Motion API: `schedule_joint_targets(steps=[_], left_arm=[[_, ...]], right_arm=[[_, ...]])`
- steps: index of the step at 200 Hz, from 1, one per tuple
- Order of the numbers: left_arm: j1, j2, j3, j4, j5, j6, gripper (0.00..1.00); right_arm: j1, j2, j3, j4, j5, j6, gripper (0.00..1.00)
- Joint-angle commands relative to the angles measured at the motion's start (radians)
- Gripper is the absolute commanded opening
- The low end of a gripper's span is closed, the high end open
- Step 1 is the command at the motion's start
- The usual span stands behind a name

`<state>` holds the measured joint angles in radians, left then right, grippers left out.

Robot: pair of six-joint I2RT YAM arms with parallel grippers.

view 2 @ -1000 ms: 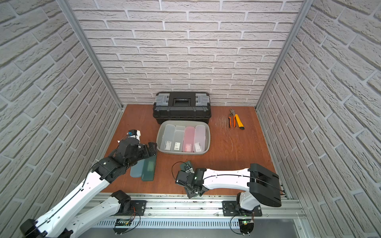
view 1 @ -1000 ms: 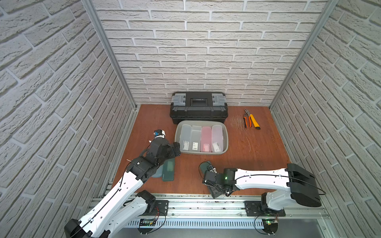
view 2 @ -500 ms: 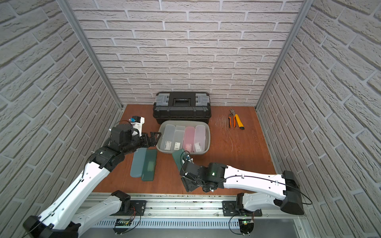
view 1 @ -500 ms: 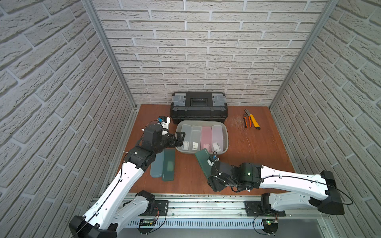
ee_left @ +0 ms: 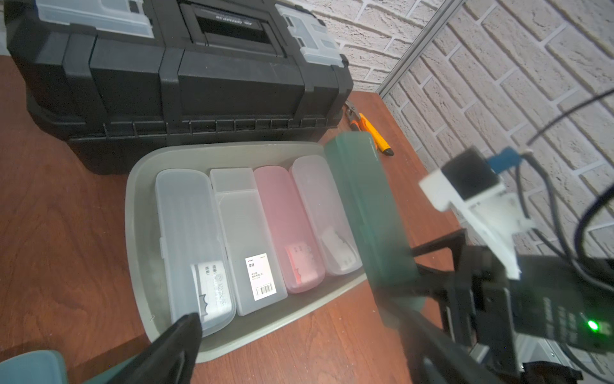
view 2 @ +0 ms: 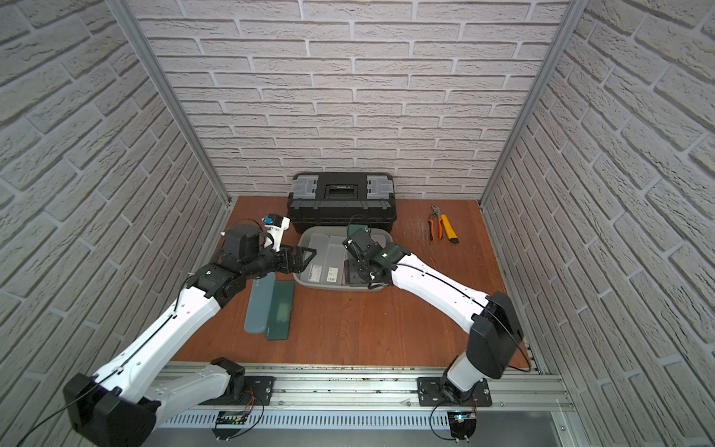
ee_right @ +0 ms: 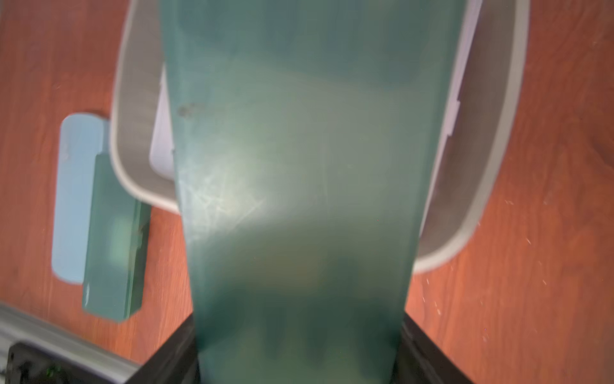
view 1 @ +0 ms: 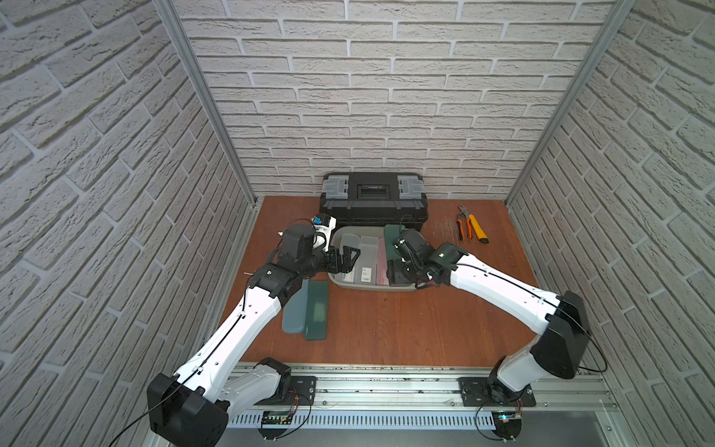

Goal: Put the pencil case into the storage box
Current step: Place the pencil case at the storage box.

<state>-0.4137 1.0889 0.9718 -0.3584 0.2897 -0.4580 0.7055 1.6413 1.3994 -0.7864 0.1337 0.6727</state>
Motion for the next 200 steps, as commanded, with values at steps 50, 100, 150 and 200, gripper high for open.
schedule_joint_targets(steps=[50, 100, 150, 200], left_arm=[[0.01, -0.054, -0.179, 0.119, -0.106, -0.149, 0.99], [0.01, -0.155, -0.283, 0.104, -0.168, -0.206, 0.98], [0.01, -0.185, -0.311, 0.082, -0.164, -0.223, 0.98], [0.016, -0.249, -0.338, 0.044, -0.247, -0.241, 0.98]], right_arm=[[-0.021, 0.263, 0.167, 0.019, 0.038, 0.046, 0.35], [-0.012, 0.284, 0.137, 0.066, 0.035, 0.086, 0.65], [-0.008, 0.281, 0.139, 0.066, 0.044, 0.091, 0.89], [-0.008, 0.212, 0.145, 0.101, 0.101, 0.043, 0.92]])
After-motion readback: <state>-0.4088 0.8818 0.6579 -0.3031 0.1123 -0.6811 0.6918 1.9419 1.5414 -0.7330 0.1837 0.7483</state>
